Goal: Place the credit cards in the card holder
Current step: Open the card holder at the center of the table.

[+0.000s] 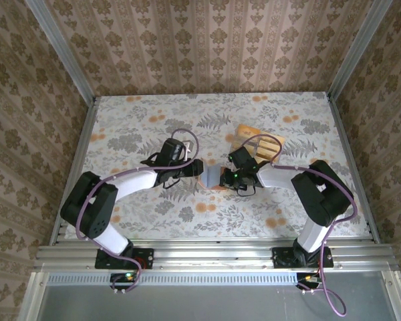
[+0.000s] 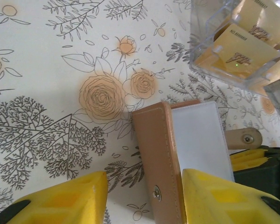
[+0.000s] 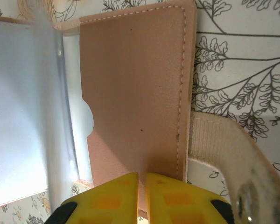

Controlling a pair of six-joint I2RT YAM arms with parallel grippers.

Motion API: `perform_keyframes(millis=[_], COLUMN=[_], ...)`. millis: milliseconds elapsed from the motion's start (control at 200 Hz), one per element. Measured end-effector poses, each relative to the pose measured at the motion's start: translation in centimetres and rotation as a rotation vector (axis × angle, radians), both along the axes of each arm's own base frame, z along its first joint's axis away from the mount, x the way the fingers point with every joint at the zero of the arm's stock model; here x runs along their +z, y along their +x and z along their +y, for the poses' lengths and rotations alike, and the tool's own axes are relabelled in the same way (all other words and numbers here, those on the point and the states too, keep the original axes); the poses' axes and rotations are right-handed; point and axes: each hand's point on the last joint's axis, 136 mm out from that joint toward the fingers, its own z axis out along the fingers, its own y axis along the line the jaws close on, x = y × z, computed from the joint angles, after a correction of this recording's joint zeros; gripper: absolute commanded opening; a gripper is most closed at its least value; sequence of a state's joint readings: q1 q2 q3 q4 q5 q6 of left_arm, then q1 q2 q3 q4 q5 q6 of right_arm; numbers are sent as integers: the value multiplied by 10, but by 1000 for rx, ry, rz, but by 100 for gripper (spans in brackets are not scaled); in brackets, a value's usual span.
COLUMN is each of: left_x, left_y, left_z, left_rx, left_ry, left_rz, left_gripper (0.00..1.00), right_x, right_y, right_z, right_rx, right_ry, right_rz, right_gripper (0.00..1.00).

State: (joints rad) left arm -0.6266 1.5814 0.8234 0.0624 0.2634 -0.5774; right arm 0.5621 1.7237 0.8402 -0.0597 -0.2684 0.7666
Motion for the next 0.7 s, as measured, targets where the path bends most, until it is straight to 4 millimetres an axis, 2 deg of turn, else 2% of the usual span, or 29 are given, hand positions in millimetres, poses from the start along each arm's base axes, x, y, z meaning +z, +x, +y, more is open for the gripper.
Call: perform_keyframes(millis=[155,495,700], left_x=[3,11,14], left_y=[1,4,4], left_z=[-3,-9,-11], left_rx=[-1,-1,-6], left_ry=[-17,-66,-80], left_rz=[-7,-18,-19], left_gripper=[46,25,20], right_x=[0,-1,-1], right_y=[0,1,1], right_z=[0,-2,-2], right_rx=[-1,-5,-4], right_ry=[0,3,6], right_rz=[0,3,6], right_gripper=[13,13,13])
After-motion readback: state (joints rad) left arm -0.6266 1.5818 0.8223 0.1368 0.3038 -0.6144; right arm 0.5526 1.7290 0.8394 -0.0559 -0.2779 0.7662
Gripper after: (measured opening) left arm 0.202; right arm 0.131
